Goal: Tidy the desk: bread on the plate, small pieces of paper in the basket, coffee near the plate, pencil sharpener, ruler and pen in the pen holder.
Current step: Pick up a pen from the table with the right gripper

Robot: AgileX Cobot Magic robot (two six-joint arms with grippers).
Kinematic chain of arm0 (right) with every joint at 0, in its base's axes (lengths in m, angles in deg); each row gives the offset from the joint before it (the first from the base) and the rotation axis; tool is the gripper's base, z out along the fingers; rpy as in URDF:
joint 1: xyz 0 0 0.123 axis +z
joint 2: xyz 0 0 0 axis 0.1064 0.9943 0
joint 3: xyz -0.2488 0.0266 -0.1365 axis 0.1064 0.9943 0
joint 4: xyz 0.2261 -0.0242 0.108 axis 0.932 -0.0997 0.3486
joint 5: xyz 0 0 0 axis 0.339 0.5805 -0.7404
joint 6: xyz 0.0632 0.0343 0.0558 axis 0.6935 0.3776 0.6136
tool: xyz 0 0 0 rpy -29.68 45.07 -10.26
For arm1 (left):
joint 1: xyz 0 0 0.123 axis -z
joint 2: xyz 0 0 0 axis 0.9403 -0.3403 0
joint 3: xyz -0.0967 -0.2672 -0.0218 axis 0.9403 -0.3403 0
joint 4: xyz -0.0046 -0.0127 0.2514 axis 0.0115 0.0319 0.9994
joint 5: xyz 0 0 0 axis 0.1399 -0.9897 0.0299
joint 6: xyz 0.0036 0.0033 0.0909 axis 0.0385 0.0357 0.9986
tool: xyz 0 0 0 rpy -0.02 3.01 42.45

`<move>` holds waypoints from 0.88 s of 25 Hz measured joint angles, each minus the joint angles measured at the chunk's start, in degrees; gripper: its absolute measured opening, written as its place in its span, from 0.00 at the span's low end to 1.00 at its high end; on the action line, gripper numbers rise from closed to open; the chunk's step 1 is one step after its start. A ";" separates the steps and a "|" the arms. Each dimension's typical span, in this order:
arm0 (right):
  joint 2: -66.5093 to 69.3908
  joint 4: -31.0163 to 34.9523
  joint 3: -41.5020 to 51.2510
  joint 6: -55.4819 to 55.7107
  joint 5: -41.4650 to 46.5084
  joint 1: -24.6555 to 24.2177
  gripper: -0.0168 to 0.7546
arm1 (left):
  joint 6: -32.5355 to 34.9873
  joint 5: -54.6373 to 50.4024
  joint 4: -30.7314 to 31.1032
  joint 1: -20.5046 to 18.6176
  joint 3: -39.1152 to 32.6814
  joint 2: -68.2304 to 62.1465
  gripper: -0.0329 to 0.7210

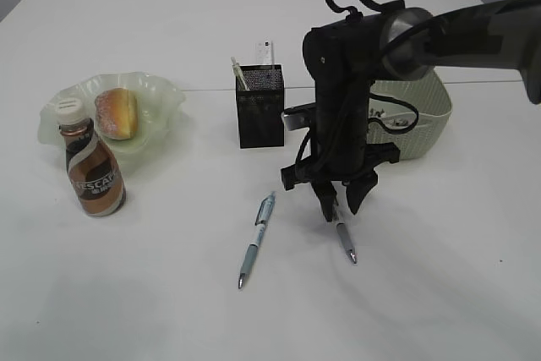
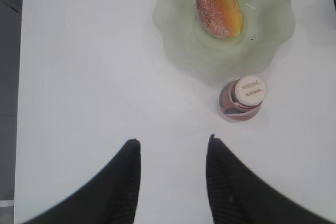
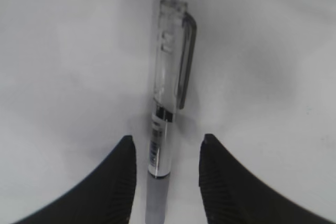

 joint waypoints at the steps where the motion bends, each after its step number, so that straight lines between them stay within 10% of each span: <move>1: 0.00 0.00 0.00 0.00 0.00 0.00 0.41 | 0.00 0.00 0.00 0.00 0.00 0.00 0.45; 22: 0.00 0.00 0.00 0.00 0.00 0.00 0.41 | 0.10 0.00 -0.25 0.00 0.00 0.00 0.45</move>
